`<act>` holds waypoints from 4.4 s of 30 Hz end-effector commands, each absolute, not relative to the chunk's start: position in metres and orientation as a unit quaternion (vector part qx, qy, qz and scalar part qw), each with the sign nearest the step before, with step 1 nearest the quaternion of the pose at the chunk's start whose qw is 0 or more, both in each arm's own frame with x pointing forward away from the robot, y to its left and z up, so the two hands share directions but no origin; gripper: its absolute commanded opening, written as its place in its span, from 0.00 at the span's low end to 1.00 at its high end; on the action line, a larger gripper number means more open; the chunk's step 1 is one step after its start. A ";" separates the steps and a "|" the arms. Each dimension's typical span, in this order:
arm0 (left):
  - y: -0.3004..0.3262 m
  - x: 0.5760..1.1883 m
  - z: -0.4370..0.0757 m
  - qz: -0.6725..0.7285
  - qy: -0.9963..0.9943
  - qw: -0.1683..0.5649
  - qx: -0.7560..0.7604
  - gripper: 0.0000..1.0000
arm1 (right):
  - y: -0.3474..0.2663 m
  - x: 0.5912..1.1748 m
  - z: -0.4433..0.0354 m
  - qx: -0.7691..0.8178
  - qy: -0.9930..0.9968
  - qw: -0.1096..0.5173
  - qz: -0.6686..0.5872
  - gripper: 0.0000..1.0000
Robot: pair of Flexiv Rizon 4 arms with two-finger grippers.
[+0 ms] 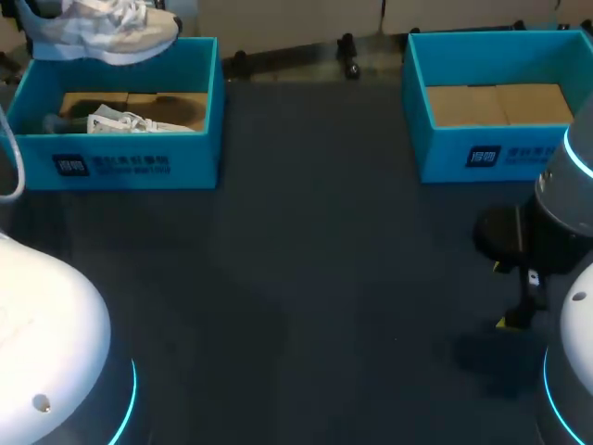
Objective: Take the shoe out of the shoebox, open the shoe tongue, remove and reinsert the insole, then place the shoe into the shoebox
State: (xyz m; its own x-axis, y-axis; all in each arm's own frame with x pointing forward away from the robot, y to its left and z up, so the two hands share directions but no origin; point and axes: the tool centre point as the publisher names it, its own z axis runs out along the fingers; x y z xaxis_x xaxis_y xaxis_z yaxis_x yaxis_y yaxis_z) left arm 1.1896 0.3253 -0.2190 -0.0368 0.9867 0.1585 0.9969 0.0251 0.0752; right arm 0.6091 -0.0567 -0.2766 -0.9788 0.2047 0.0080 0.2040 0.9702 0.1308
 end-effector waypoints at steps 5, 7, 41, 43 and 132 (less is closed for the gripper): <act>0.320 1.183 -0.245 -0.130 -0.714 0.008 -0.688 0.00 | -0.057 0.607 -0.278 0.103 0.992 0.005 0.066 1.00; 0.321 1.181 -0.246 -0.130 -0.715 0.007 -0.687 0.00 | -0.057 0.607 -0.278 0.103 0.992 0.005 0.066 1.00; 0.304 1.188 -0.291 -0.114 -0.726 0.040 -0.677 0.00 | -0.057 0.607 -0.278 0.103 0.992 0.005 0.066 1.00; 0.304 1.189 -0.293 -0.115 -0.725 0.041 -0.678 0.00 | -0.057 0.607 -0.278 0.103 0.992 0.005 0.066 1.00; 0.294 1.197 -0.374 -0.040 -0.691 0.074 -0.718 0.28 | -0.057 0.607 -0.278 0.103 0.992 0.005 0.066 1.00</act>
State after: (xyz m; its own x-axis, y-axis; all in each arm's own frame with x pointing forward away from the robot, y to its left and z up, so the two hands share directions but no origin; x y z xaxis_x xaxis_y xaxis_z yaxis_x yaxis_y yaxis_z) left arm 1.1967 0.2924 -0.3782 0.0399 0.9856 0.1644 0.9984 -0.0327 -0.0464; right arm 0.6091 -0.0567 -0.2766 -0.9788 0.2047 0.0080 0.2040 0.9702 0.1308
